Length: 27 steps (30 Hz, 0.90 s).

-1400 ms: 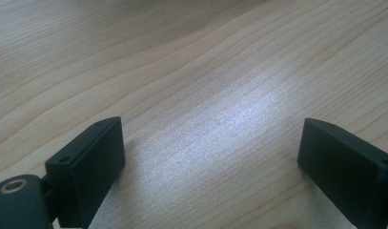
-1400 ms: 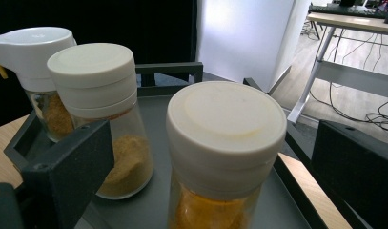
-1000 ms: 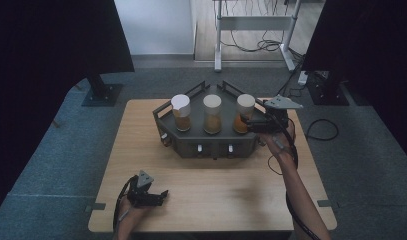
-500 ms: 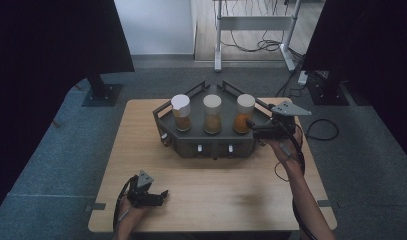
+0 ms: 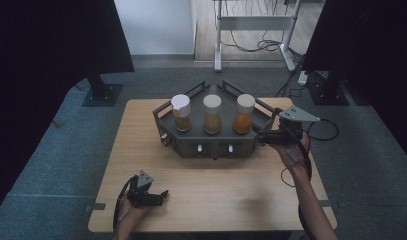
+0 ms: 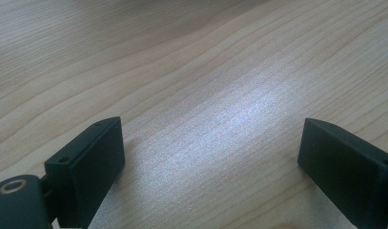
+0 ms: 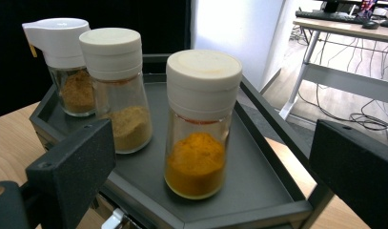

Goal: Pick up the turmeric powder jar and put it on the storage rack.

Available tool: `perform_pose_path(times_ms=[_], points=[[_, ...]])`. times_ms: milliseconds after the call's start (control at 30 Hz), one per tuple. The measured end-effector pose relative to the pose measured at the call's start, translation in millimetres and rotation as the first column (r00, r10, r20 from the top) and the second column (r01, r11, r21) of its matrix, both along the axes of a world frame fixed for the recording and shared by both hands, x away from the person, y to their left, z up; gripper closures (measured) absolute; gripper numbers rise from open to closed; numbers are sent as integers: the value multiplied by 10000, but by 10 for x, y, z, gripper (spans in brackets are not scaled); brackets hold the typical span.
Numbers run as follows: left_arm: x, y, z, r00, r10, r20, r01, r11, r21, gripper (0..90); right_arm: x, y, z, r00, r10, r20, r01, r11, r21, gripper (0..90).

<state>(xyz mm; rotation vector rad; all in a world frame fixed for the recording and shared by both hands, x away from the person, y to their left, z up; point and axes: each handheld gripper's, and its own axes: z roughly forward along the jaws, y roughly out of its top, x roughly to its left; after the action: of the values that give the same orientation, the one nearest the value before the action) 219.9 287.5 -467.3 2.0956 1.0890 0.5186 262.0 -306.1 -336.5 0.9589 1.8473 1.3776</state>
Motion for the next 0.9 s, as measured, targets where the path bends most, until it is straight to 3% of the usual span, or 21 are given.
perform_pose_path(times_ms=[900], points=[[-1,-1,-2,10000,12,-4,-12,10000,-19,79,-456,-382,-125,9979,-647,-32,648,9979,62,29]])
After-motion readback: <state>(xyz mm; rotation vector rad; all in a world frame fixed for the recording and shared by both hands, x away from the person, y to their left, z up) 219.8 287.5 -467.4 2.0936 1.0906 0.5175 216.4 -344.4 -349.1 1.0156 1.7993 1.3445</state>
